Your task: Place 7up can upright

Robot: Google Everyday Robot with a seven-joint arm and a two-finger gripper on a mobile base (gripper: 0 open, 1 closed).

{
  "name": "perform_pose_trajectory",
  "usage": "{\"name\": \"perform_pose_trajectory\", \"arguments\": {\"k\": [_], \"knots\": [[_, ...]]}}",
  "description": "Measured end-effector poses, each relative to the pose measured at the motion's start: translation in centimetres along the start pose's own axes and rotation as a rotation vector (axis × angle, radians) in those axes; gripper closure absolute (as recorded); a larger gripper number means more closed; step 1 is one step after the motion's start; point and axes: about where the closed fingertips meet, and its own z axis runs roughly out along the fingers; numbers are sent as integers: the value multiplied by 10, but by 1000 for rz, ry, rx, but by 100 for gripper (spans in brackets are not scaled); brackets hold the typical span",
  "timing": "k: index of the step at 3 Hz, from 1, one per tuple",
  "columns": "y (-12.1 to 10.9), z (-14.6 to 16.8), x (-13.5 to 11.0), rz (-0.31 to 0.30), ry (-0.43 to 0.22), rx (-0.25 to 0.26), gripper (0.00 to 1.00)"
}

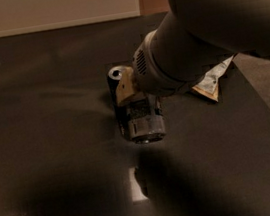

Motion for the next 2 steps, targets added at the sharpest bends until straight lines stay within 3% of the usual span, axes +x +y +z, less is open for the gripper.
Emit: {"name": "perform_pose_trajectory", "arguments": {"k": [1,2], "knots": [[3,5,2,-82,35,68,100],[1,9,7,-132,50,169,100]]}}
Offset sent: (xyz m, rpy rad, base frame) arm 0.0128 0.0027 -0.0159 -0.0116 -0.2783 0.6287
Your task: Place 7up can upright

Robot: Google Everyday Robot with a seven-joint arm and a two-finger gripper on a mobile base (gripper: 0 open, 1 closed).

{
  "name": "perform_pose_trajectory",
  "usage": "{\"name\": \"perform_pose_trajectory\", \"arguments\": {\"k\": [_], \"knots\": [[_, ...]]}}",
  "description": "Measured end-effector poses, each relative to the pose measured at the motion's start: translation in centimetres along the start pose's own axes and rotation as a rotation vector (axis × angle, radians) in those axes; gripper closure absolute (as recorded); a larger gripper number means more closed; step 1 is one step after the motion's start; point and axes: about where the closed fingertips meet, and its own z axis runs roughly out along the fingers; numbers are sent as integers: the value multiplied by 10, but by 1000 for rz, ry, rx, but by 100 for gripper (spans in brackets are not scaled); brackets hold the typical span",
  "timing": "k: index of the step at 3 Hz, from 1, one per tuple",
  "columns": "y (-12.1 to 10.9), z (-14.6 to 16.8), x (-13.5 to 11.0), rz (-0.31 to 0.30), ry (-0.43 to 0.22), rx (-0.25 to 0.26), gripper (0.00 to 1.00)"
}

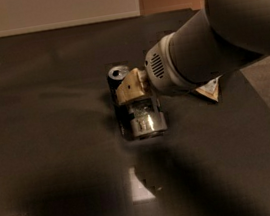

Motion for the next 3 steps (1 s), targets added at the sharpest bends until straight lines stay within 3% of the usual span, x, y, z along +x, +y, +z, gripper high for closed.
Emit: {"name": "perform_pose_trajectory", "arguments": {"k": [1,2,3], "knots": [[1,2,0,-57,-8,95,100],[-3,2,0,-146,-3,105,100],[-3,2,0,-147,-3,104,100]]}}
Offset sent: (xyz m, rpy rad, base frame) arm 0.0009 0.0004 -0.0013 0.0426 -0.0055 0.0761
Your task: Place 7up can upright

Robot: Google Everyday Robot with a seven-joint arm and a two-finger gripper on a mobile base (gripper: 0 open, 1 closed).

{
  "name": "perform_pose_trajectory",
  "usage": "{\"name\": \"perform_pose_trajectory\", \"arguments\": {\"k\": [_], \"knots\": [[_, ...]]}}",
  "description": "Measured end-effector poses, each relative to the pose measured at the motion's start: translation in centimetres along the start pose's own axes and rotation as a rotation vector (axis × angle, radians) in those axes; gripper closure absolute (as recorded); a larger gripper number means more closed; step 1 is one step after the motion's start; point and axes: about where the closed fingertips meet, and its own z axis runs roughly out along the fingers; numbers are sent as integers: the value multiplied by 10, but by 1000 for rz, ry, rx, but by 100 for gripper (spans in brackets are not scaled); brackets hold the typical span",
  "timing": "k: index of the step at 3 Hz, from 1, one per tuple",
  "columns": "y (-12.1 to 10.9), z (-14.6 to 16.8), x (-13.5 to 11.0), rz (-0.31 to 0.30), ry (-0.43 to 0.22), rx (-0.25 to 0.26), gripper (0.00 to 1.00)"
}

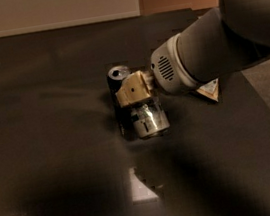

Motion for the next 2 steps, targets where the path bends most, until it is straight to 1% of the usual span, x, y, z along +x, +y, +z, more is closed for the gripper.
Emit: {"name": "perform_pose_trajectory", "arguments": {"k": [1,2], "knots": [[-1,1,-1,-61,15,10,100],[1,6,-3,-106,75,75,100]]}}
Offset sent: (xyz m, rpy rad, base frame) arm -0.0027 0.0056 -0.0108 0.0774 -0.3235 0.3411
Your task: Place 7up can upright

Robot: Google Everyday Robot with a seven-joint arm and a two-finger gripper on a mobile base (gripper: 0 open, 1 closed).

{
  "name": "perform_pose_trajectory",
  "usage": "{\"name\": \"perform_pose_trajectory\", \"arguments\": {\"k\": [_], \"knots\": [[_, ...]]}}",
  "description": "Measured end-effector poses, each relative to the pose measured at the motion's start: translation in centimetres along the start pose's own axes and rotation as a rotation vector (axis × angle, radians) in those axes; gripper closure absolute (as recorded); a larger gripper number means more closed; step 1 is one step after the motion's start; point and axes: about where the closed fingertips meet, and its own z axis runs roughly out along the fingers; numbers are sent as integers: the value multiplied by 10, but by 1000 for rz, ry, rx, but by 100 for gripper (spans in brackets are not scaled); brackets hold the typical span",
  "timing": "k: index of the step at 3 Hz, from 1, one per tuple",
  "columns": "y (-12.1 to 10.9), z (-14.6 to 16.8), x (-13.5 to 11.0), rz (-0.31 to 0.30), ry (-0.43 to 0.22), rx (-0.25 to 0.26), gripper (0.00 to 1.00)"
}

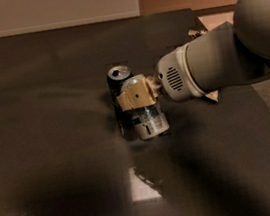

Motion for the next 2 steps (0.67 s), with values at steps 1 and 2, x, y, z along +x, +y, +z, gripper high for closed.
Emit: {"name": "perform_pose_trajectory", "arguments": {"k": [1,2], "knots": [[-4,0,0,-16,67,100,100],[-13,-9,-1,-80,125,193,100]]}}
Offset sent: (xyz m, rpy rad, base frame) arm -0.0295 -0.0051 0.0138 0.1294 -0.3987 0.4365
